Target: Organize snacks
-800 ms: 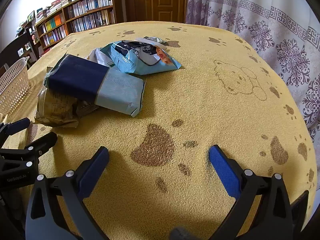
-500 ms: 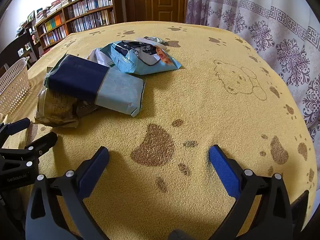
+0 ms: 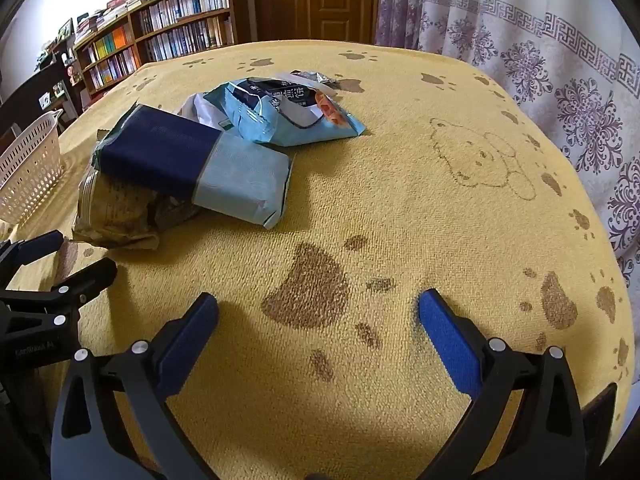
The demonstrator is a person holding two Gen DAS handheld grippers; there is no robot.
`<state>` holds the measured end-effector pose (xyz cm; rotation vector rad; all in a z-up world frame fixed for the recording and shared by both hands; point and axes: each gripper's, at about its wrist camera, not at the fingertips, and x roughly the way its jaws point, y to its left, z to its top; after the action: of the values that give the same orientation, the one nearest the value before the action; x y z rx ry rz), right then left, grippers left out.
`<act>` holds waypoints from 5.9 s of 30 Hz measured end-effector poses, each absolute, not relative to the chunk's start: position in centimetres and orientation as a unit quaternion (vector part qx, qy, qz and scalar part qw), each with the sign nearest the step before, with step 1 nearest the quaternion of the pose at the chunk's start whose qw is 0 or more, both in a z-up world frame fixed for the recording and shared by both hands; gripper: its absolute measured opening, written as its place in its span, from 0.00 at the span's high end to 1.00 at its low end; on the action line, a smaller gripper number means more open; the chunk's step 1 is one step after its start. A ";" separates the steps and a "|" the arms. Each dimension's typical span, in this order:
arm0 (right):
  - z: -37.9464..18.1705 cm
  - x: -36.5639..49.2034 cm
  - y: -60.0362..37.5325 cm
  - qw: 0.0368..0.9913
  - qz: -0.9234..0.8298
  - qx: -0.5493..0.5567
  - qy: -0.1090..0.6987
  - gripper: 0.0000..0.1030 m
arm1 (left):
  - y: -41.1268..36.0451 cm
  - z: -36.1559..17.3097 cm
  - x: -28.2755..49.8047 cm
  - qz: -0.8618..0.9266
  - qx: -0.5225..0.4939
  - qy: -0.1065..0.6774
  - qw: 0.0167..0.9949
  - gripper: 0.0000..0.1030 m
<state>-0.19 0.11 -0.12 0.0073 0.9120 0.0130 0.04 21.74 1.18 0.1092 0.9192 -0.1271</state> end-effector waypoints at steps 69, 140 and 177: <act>4.9 9.6 1.7 0.858 0.255 0.206 0.395 0.05 | 23.4 6.0 -1.1 -0.090 0.048 0.390 0.915 0.02; 4.2 9.4 -0.4 0.829 0.329 0.207 0.402 0.05 | 23.0 5.9 0.1 -0.134 0.032 0.387 0.912 0.60; 1.3 -0.1 8.2 0.867 0.241 -0.092 0.427 0.05 | 43.4 12.7 1.8 0.106 -0.062 0.312 0.942 0.59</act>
<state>-0.09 8.17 1.35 -0.1920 0.8946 0.5051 1.84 43.40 12.66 -0.1269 0.6369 0.2155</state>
